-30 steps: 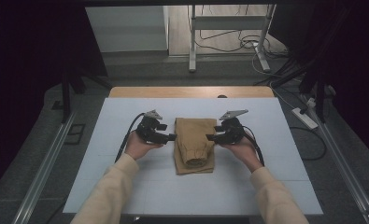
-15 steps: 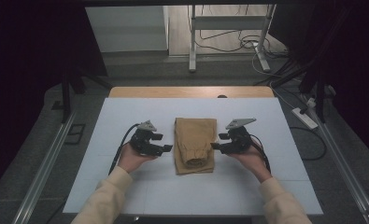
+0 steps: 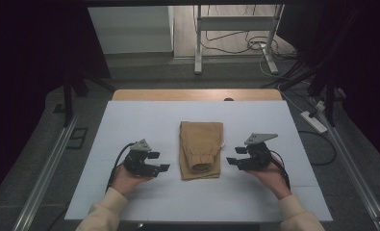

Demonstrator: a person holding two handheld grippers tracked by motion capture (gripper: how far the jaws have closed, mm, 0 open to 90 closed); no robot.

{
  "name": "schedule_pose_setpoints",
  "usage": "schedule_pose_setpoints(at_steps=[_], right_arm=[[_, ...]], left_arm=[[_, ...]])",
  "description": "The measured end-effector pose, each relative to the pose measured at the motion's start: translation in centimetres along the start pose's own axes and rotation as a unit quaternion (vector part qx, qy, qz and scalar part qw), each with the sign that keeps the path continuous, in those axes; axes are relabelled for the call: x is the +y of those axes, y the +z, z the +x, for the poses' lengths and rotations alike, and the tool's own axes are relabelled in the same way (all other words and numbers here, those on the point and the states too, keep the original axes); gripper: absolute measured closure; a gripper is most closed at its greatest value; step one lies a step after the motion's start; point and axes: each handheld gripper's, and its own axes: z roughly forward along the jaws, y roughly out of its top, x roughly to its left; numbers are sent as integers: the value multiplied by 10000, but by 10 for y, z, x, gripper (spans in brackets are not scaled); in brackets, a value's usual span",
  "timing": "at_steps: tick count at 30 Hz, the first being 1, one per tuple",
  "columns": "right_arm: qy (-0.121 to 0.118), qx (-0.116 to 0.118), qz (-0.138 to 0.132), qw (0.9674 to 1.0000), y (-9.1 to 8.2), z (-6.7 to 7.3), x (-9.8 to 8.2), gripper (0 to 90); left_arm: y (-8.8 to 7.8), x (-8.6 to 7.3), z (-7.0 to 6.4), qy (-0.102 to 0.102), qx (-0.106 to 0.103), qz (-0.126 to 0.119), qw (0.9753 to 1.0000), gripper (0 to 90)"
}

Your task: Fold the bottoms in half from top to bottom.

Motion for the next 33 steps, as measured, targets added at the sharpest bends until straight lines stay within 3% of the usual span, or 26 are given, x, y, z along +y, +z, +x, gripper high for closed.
schedule_pose_setpoints(at_steps=[12,18,33], right_arm=[[-23,-44,67,10000,-16,8,-28,396],[83,-76,96,9999,-26,8,-43,394],[74,-73,81,9999,-27,7,-45,386]], left_arm=[[-16,-25,-9,-55,31,-9,10000,285],[-18,-30,-8,-133,34,-12,9999,287],[-18,-31,-4,-152,70,-17,9999,287]])
